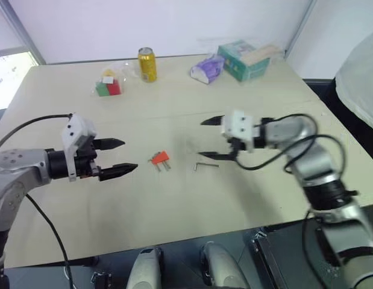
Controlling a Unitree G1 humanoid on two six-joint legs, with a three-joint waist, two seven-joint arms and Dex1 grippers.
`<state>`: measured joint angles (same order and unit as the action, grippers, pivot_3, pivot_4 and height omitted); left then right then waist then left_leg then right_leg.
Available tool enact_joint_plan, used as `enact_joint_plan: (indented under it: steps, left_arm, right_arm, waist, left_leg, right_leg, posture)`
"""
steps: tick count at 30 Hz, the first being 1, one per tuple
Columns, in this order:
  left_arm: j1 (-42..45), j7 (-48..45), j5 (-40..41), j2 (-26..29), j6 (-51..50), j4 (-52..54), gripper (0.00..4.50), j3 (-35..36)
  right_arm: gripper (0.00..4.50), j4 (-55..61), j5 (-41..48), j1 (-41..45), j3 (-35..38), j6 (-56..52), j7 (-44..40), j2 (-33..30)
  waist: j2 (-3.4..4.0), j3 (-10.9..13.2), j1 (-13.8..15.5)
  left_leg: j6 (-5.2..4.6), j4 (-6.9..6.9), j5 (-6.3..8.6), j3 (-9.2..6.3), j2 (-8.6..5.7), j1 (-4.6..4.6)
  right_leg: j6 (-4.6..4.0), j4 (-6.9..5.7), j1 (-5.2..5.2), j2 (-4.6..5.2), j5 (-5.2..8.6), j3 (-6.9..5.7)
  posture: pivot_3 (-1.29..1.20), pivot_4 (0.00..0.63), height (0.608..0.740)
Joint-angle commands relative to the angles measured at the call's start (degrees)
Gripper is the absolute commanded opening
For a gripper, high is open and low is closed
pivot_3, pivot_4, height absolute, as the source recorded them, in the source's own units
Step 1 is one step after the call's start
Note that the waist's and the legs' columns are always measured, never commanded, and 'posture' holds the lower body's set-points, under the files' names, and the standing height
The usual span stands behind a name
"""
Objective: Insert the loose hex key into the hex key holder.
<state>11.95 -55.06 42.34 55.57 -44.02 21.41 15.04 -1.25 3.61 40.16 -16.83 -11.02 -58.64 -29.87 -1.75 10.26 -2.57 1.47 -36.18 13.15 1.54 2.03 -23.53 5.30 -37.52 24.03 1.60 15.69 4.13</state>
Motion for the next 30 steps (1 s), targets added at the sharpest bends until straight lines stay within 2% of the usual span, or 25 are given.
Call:
enact_joint_plan:
  steps: [1, 6, 15, 23, 30]
  left_arm:
    - [-2.2, 1.0, 0.7, 0.5, -0.9, 1.5, 4.46, 3.8]
    - [-10.3, 0.9, -1.1, 1.7, -0.3, 4.6, 4.46, 7.1]
    - [-14.8, 3.3, 0.5, 1.0, -1.6, 8.7, 4.46, 11.4]
    - [-15.3, 4.5, 1.3, 1.0, -2.2, 9.8, 4.46, 12.8]
    - [-15.1, 5.2, 1.7, 1.0, -2.2, 9.9, 4.46, 12.7]
  right_arm:
    - [4.28, -5.9, -4.2, 2.1, -1.9, 5.1, 5.2, 4.3]
    - [4.28, -19.3, -9.2, 4.7, -4.3, 11.7, 11.0, 11.1]
    - [4.28, -35.7, -14.5, 9.1, -6.3, 21.2, 14.9, 15.7]
    - [4.28, -36.1, -15.4, 8.0, -7.4, 22.9, 11.8, 17.0]
    - [4.28, -32.6, -13.4, 6.6, -6.7, 18.2, 10.6, 20.9]
  waist:
    - [0.0, 0.0, 0.1]
    - [0.0, 0.0, -0.1]
    - [-0.02, 0.0, -0.1]
    - [-0.03, 0.0, -0.2]
    - [-0.03, 0.0, -1.2]
  left_leg:
    - [0.0, -0.01, 0.0, -0.01, 0.0, -0.02]
    - [0.0, 0.01, 0.0, 0.01, 0.01, -0.04]
    - [0.04, 0.03, -0.02, -0.01, 0.01, -0.03]
    - [0.04, 0.05, -0.02, -0.06, 0.03, 0.02]
    - [0.04, 0.08, -0.02, -0.12, 0.04, 0.03]
  right_leg:
    - [0.0, -0.01, 0.0, 0.01, 0.0, -0.01]
    - [-0.02, -0.03, 0.05, 0.06, 0.0, -0.01]
    - [-0.08, -0.04, 0.04, 0.08, 0.01, -0.02]
    - [-0.04, -0.1, 0.05, 0.08, -0.01, -0.02]
    - [-0.04, -0.15, 0.05, 0.07, -0.02, -0.04]
  posture:
    - [0.0, 0.15, 0.74]
    - [0.0, 0.15, 0.74]
    - [0.0, 0.15, 0.74]
    - [0.0, 0.15, 0.74]
    - [0.0, 0.15, 0.74]
